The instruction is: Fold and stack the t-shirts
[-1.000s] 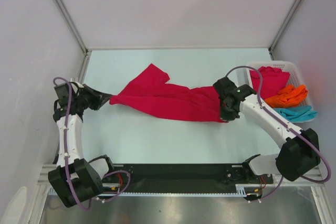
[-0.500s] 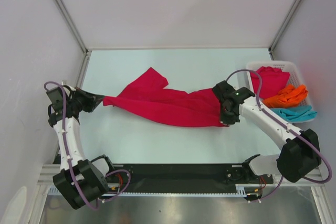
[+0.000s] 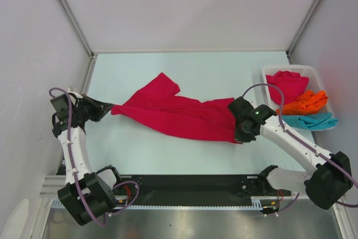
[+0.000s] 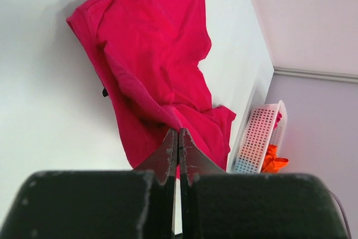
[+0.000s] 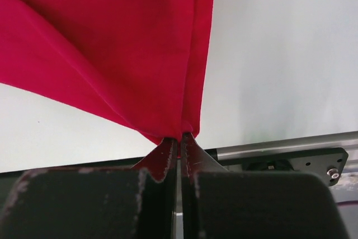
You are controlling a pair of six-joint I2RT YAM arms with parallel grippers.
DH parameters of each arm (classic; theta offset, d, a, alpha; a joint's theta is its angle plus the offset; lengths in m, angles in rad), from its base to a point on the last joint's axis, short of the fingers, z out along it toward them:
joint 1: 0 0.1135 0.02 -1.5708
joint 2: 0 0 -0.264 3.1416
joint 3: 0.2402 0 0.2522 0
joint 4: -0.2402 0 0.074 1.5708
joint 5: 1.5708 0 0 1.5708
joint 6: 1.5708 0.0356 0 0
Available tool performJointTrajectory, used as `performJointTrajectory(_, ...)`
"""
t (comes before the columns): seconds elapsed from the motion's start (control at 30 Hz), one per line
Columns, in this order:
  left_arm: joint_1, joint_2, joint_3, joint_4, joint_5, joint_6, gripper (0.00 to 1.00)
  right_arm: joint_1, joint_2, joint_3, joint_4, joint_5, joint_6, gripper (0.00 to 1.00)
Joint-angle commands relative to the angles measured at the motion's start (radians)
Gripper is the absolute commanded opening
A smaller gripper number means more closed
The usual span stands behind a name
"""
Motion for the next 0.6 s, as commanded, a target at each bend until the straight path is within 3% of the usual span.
performJointTrajectory(0.0,0.0,-0.074,0.01,-0.022,-0.011,0.022,0.0,0.011,-0.045,-0.033,-0.014,-0.007,0.043,0.0)
performJointTrajectory(0.07,0.001,-0.093,0.016,-0.04,-0.036,0.02,0.01,0.014,-0.066,-0.044,-0.022,-0.005,0.05,0.0)
performJointTrajectory(0.17,0.0,-0.122,0.008,-0.053,-0.033,0.013,0.13,0.014,-0.089,-0.064,-0.022,-0.008,0.051,0.06)
performJointTrajectory(0.2,0.0,-0.13,0.005,-0.048,-0.03,0.01,0.35,0.012,-0.092,-0.065,-0.022,-0.01,0.048,0.22)
performJointTrajectory(0.27,0.0,-0.136,0.005,-0.045,-0.028,0.011,0.6,0.015,-0.089,-0.062,-0.022,-0.016,0.047,0.26)
performJointTrajectory(0.3,0.001,-0.136,0.008,-0.048,-0.028,0.014,0.8,0.017,-0.088,-0.057,-0.022,-0.02,0.048,0.31)
performJointTrajectory(0.33,0.0,-0.135,0.019,-0.051,-0.027,0.016,0.86,0.017,-0.086,-0.051,-0.016,-0.021,0.045,0.33)
performJointTrajectory(0.43,-0.002,-0.128,0.043,-0.06,-0.025,0.017,0.99,0.018,-0.078,-0.031,0.013,-0.022,0.037,0.35)
performJointTrajectory(0.57,-0.003,-0.113,0.076,-0.053,-0.035,0.01,1.0,0.02,-0.029,0.008,0.055,-0.001,0.017,0.39)
